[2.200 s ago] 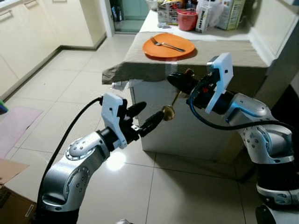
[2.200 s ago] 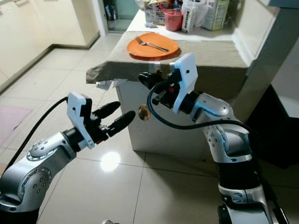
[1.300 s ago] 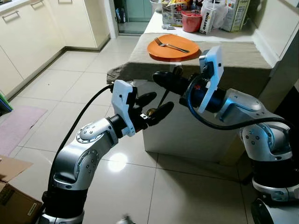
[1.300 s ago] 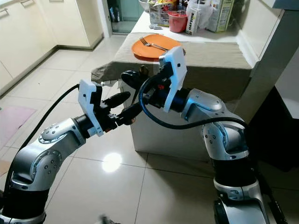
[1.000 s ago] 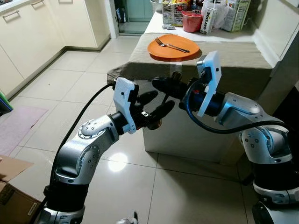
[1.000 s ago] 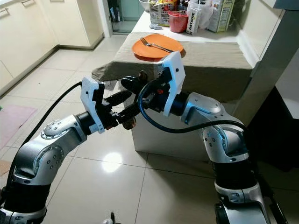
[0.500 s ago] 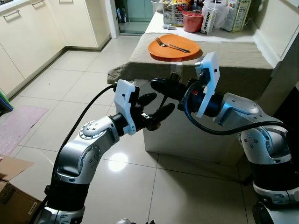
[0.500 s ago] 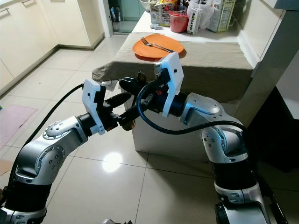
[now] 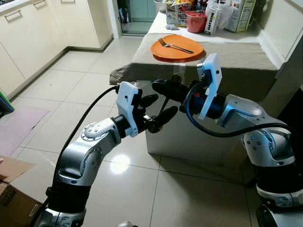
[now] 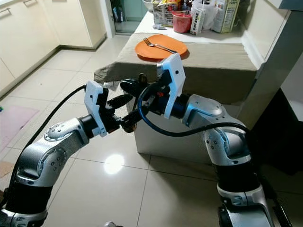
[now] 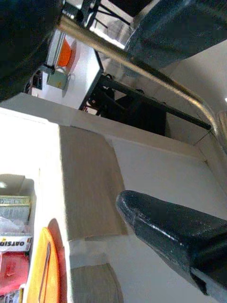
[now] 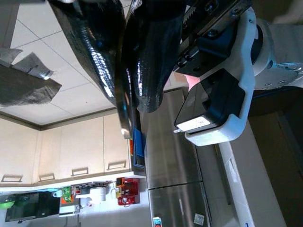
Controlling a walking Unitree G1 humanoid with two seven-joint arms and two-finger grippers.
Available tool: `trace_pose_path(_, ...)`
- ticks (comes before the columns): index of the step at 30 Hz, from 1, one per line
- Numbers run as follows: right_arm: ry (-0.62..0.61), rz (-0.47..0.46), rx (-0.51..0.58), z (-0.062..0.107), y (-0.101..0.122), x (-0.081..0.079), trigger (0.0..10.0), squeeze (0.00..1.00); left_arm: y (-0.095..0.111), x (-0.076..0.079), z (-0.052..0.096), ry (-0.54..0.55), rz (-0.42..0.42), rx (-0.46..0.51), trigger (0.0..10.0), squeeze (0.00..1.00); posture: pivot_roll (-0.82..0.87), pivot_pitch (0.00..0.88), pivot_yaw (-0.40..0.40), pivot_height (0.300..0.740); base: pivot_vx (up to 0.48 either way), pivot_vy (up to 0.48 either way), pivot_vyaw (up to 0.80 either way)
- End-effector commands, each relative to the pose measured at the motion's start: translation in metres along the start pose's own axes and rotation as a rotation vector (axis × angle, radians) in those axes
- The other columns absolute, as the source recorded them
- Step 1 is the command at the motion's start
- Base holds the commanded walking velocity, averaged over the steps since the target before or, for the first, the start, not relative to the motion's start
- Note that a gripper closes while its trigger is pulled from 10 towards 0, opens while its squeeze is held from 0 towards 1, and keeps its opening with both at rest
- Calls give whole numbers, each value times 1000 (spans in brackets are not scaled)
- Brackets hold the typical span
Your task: Setting the table
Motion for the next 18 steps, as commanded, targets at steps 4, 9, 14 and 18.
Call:
trace_pose_path(4,19,12,1,-1,3,-3,0,0,6,-6,0,17,-5,13,0,0,-171,0,66,740,0,0,0)
trace_pose_path(9,20,11,1,-1,3,-3,0,0,9,-5,1,-4,-15,29,0,0,-171,0,65,740,0,0,0)
trace_pose_path(14,19,10,-1,-1,2,-3,0,0,10,-5,1,-14,-13,36,0,0,-170,0,65,740,0,0,0)
trace_pose_path(18,19,8,-2,-1,2,-3,0,0,9,-5,1,-8,-19,31,0,0,-170,0,65,740,0,0,0)
Point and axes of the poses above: a point about 5 cm out from each wrist's last joint towards the gripper, its own z axis pointing back from the gripper into the wrist, its own y axis along the axis of the wrist's last joint, x = y × z, the point moved 1 cm from there along -z, pointing out of the wrist towards the gripper
